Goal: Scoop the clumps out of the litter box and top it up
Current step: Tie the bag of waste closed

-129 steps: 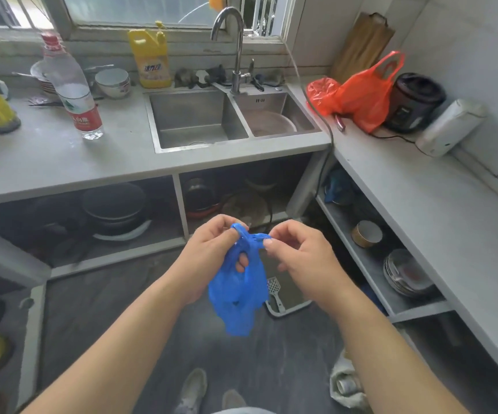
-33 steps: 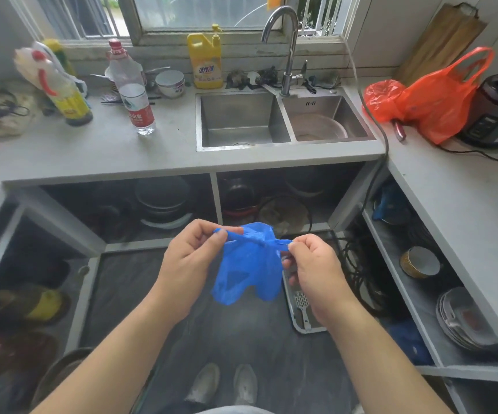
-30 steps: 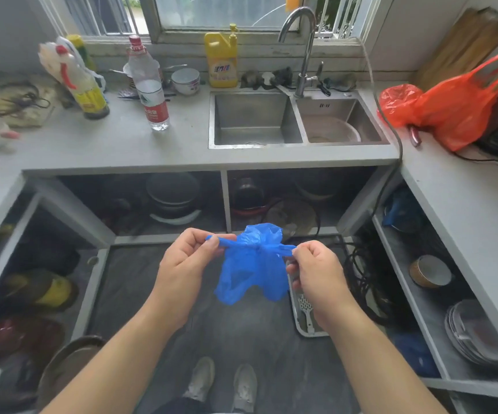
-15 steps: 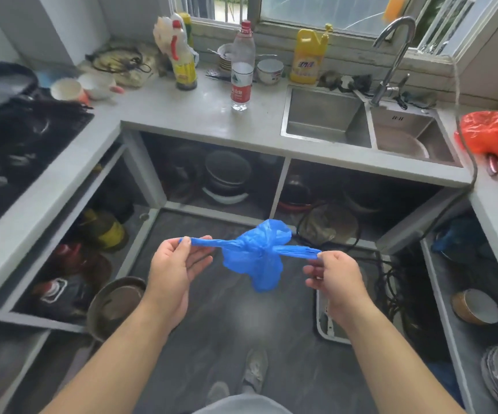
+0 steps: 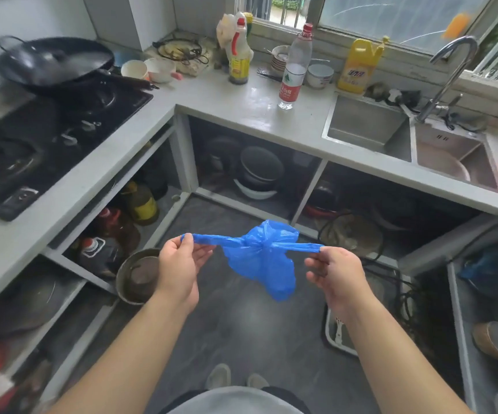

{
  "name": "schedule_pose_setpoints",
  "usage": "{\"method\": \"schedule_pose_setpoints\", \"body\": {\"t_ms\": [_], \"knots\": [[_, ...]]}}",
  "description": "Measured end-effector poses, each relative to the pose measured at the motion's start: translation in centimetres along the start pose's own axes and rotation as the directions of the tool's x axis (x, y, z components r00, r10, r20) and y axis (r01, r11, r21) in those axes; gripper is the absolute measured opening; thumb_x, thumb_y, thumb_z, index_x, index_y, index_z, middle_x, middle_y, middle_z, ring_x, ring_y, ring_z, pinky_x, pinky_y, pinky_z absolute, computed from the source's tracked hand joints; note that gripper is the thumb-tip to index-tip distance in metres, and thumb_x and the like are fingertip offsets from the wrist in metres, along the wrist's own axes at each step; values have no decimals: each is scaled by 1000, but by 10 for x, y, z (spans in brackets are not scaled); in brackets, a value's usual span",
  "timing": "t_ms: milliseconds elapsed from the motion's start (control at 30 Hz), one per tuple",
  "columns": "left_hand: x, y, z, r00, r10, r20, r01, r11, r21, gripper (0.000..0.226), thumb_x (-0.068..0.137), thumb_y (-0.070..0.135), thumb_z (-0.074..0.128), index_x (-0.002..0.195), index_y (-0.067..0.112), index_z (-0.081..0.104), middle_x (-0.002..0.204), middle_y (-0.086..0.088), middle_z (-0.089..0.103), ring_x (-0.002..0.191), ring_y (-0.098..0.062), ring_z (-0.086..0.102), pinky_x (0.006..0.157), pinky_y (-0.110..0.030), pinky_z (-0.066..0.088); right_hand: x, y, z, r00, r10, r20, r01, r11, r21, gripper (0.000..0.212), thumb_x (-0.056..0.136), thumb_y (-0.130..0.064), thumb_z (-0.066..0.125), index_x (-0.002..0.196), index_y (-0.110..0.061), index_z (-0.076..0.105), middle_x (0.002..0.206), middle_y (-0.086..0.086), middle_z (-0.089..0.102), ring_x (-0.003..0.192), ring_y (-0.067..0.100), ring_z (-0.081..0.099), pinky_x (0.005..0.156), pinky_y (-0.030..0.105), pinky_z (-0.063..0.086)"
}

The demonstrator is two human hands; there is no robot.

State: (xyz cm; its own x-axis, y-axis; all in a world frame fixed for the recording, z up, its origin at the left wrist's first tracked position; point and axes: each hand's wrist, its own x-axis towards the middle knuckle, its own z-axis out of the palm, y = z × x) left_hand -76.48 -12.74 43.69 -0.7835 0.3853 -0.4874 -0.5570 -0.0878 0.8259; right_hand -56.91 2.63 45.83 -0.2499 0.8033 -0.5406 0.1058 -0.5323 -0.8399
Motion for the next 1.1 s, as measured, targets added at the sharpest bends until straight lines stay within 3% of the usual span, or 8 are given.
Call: {"method": "schedule_pose_setpoints", "body": {"t_ms": [100, 200, 367, 533, 667, 833, 1000, 1100], "knots": [[-5, -19, -4, 990, -55, -132, 49, 997, -51, 16, 109, 17, 41, 107, 6, 53, 95, -13, 67, 80, -20, 68, 84, -33, 55, 8, 10, -9, 996, 86, 9, -86, 996, 13, 15, 97, -4, 45, 96, -5, 60, 79, 6, 64, 61, 14, 62, 57, 30, 48], [-15, -32, -4, 984, -26, -174, 27, 1000, 4, 16, 108, 19, 46, 113, 7, 54, 100, -15, 70, 84, -22, 71, 80, -34, 56, 15, 13, -27, 991, 115, 72, -111, 992, -51, 15, 96, -5, 44, 94, -6, 58, 80, 8, 64, 61, 16, 63, 56, 30, 46], [-47, -23, 31, 980, 198, -32, -187, 958, 217, 7, 101, 22, 60, 97, 18, 64, 93, -5, 72, 88, -18, 66, 83, -31, 52, 14, -10, -45, 960, -128, 249, 174, 970, -172, 13, 95, -9, 50, 86, -11, 59, 81, 4, 65, 69, 15, 62, 58, 31, 48], [-94, -17, 60, 916, 375, 143, -401, 840, 366, 8, 96, 16, 67, 99, 11, 72, 79, 8, 73, 67, 0, 62, 65, -12, 47, -4, -30, -30, 803, -245, 543, 452, 844, -288, 11, 96, -13, 56, 87, -9, 59, 73, -1, 58, 67, 12, 50, 64, 32, 44], [-117, -19, 49, 898, 389, 207, -441, 785, 435, 4, 94, 15, 71, 95, 17, 74, 91, 4, 77, 84, -10, 72, 76, -23, 55, -24, -38, -13, 674, -202, 711, 560, 767, -313, 11, 96, -15, 55, 87, -9, 60, 86, 16, 65, 72, 15, 53, 66, 35, 46], [-138, -13, 11, 868, 472, 156, -495, 791, 360, 13, 87, 21, 75, 95, 11, 77, 110, -1, 74, 103, -25, 71, 93, -43, 56, -65, -30, 16, 517, -128, 846, 646, 707, -288, 14, 96, -17, 55, 86, -22, 64, 85, 5, 69, 86, 29, 62, 76, 46, 51], [-161, -7, -36, 869, 492, 60, -489, 832, 263, 15, 80, 24, 76, 92, 14, 76, 111, -2, 75, 102, -20, 72, 87, -30, 56, -104, -12, 43, 416, -18, 909, 612, 745, -265, 16, 86, -12, 58, 94, -23, 67, 97, 12, 68, 88, 29, 62, 81, 54, 51], [-176, -7, -64, 878, 478, 15, -472, 860, 193, 18, 77, 22, 77, 89, 10, 70, 109, -7, 76, 96, -19, 73, 86, -30, 57, -128, 7, 56, 328, 41, 944, 675, 689, -264, 15, 84, -20, 68, 98, -15, 67, 98, 16, 67, 89, 33, 61, 77, 50, 51]]}}
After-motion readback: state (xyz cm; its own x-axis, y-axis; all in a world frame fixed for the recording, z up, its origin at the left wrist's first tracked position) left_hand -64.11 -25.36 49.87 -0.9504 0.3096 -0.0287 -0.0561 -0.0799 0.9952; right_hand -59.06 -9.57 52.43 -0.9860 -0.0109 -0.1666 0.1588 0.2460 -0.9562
